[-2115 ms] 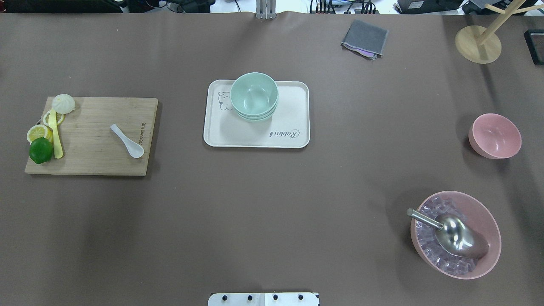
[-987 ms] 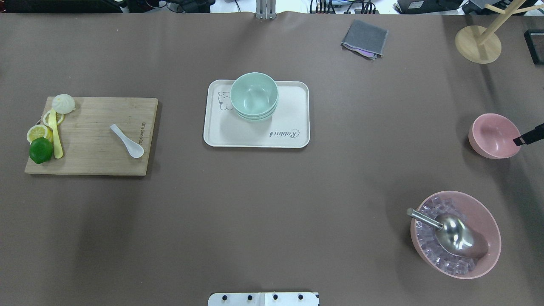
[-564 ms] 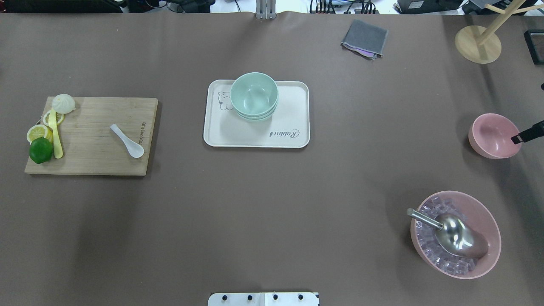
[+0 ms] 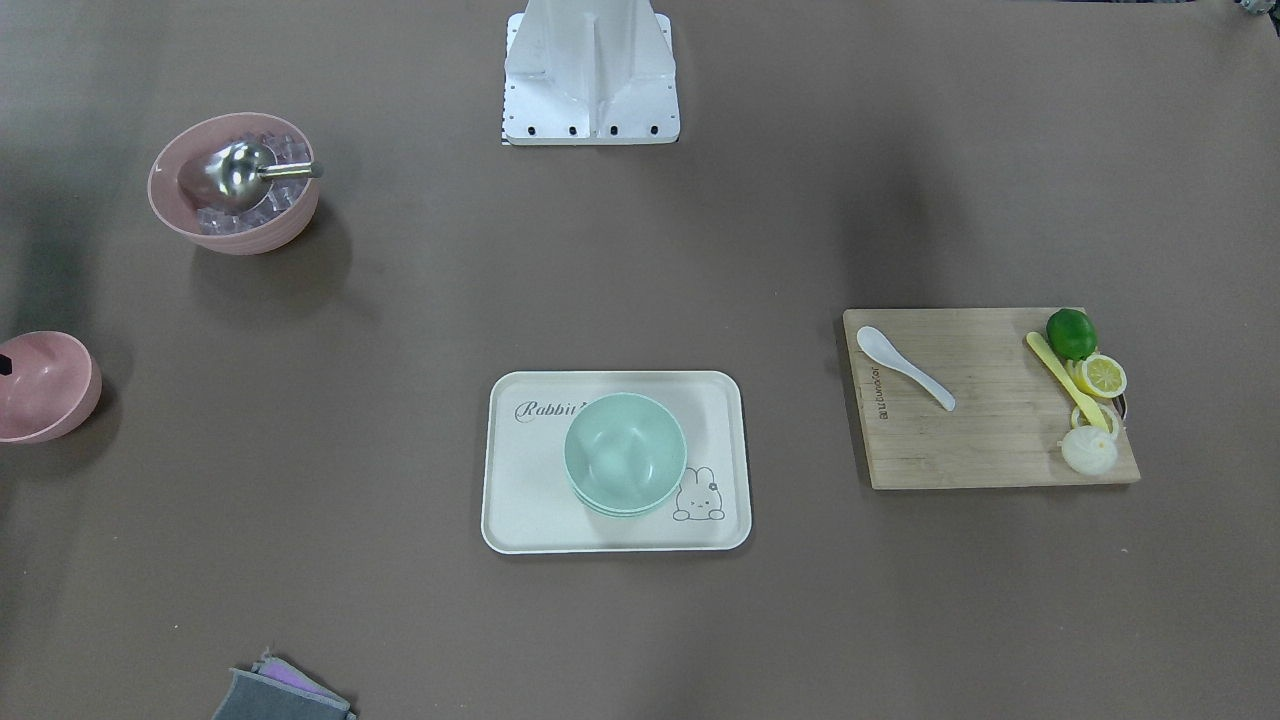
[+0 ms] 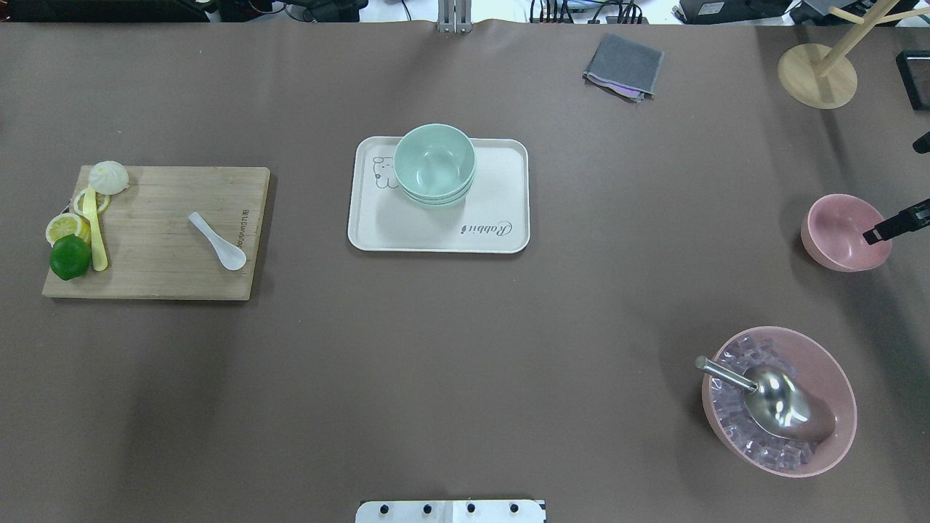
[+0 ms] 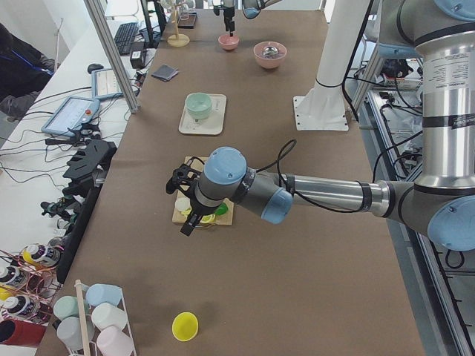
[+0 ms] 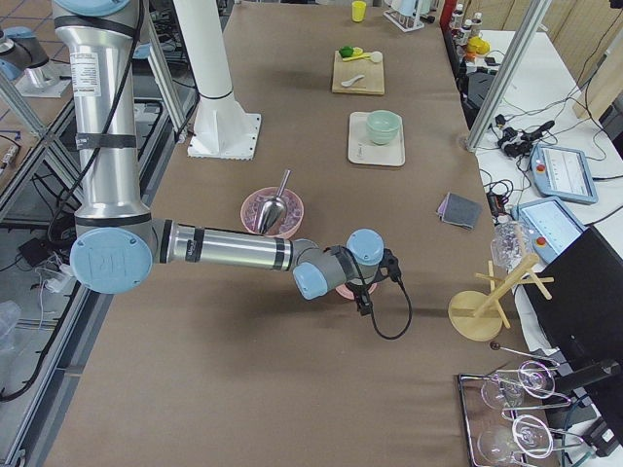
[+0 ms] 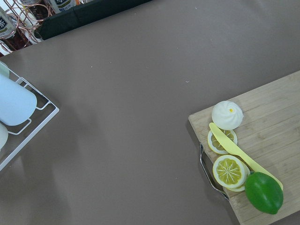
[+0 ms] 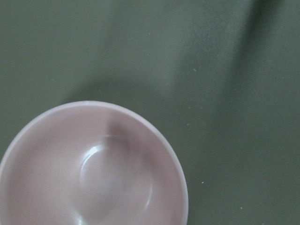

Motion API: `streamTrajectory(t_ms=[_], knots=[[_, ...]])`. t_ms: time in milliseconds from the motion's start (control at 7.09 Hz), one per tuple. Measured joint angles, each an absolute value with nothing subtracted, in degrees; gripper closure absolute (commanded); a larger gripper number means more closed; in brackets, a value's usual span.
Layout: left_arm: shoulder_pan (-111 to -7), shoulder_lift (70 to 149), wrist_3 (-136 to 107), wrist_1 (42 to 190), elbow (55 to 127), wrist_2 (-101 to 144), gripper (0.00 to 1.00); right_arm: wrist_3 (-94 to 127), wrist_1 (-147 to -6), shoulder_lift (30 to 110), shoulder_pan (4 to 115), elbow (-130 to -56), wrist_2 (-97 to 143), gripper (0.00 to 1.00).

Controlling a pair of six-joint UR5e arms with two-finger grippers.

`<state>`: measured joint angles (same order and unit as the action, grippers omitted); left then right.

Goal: Stack pink bowl on green and place spoon
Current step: 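Reach the right gripper down to the rim of the small pink bowl, then grasp the pink bowl rim and lift it toward the green bowls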

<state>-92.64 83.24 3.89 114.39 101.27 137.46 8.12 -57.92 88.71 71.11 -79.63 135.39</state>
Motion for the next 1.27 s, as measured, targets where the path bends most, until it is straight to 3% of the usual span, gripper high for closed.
streamTrajectory(t_ms=[141,282,423,1269], knots=[[-92.6,83.0,3.9,114.5,101.3,137.5,0.02,8.2,-57.9,88.7,70.9,-79.5,135.3,0.63],[-92.6,82.9,3.9,114.7,101.3,137.5,0.02,8.2,-57.9,88.7,70.7,-79.4,135.0,0.94],[-92.6,82.8,4.0,114.7,101.3,137.5,0.02,8.2,-57.9,88.6,70.6,-79.4,134.7,1.0],[-92.6,82.7,3.8,115.5,101.3,137.5,0.02,9.8,-58.0,83.5,70.7,-80.5,134.5,1.0]])
